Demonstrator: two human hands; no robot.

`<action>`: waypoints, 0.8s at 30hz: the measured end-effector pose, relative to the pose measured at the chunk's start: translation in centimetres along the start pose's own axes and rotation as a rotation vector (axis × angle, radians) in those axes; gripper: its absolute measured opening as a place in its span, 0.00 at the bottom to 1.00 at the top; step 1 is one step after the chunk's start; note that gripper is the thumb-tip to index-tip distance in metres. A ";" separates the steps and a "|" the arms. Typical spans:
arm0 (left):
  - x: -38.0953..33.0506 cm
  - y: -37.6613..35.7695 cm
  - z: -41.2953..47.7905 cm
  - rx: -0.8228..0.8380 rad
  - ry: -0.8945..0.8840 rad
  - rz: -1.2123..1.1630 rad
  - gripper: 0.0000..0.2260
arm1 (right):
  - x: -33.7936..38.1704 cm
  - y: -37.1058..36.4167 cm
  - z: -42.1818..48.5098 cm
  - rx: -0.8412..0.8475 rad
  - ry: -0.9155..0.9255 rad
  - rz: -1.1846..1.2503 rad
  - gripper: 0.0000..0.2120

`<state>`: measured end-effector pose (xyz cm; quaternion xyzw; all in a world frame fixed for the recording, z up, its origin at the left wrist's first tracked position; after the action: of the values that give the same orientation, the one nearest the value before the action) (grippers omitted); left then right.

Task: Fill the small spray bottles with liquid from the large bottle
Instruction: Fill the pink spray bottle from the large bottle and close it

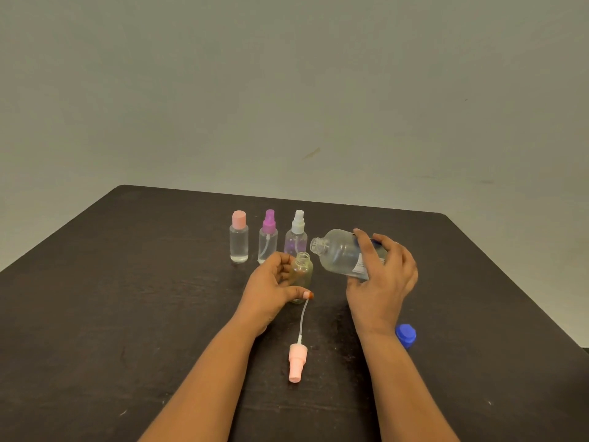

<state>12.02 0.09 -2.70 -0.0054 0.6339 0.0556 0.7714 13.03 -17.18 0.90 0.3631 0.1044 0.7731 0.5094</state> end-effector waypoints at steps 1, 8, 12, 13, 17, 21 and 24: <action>0.0 0.0 0.0 0.002 0.003 -0.001 0.24 | 0.1 0.0 0.0 -0.004 0.005 -0.005 0.39; 0.0 0.0 0.0 0.008 0.008 -0.037 0.22 | 0.3 0.1 0.0 -0.013 0.041 -0.020 0.41; -0.1 0.0 -0.1 0.012 0.002 -0.050 0.22 | 0.3 0.2 0.0 -0.030 0.057 -0.022 0.39; -0.1 0.0 -0.1 0.012 -0.002 -0.057 0.22 | 0.2 0.3 0.1 -0.034 0.062 -0.023 0.39; -0.1 0.0 -0.1 0.010 -0.008 -0.050 0.21 | 0.3 0.4 0.2 -0.041 0.084 -0.025 0.38; -0.1 0.0 -0.1 0.016 -0.005 -0.053 0.21 | 0.2 0.5 0.4 -0.056 0.100 -0.023 0.39; 0.0 0.0 -0.1 0.015 -0.007 -0.062 0.21 | 0.2 0.6 0.5 -0.070 0.107 -0.037 0.41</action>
<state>11.95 0.08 -2.69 -0.0191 0.6313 0.0268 0.7749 12.88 -17.42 1.64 0.3011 0.1113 0.7851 0.5297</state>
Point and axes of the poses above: each hand's wrist, its own z-axis towards the middle knuckle, its own y-axis out of the back of the hand, x = y × z, the point moved 4 cm from there along z, towards the middle knuckle, and after that the axes turned 7 degrees about -y, right-handed, at the moved point
